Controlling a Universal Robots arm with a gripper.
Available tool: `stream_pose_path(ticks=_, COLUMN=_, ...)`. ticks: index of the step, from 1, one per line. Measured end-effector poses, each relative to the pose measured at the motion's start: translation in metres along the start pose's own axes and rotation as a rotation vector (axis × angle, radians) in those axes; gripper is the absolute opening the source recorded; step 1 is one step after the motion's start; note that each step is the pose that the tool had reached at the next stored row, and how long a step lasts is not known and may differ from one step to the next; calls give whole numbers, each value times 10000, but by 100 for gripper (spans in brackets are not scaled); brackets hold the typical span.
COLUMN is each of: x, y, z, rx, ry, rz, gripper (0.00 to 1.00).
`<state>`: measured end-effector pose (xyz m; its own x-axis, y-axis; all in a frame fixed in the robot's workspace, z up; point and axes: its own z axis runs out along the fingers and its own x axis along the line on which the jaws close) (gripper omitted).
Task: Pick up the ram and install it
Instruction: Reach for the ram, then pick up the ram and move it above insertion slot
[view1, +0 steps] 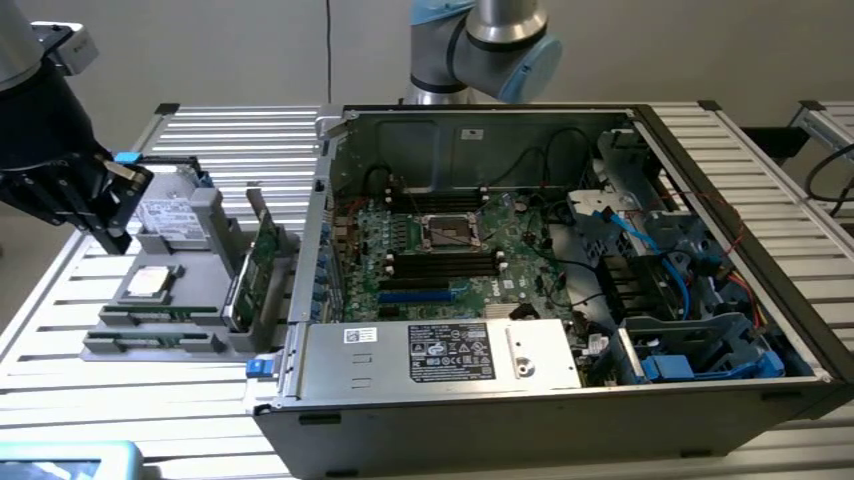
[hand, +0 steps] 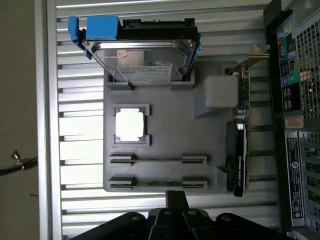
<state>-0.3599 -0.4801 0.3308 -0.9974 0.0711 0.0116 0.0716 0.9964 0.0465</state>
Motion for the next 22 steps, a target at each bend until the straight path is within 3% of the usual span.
stream_pose_path(ticks=15, x=14, y=0, z=0, rx=1, ry=-4, rz=-32, gripper=11)
stream_pose_path(ticks=22, x=13, y=1, z=2, rx=11, ry=52, rz=-1258, gripper=11)
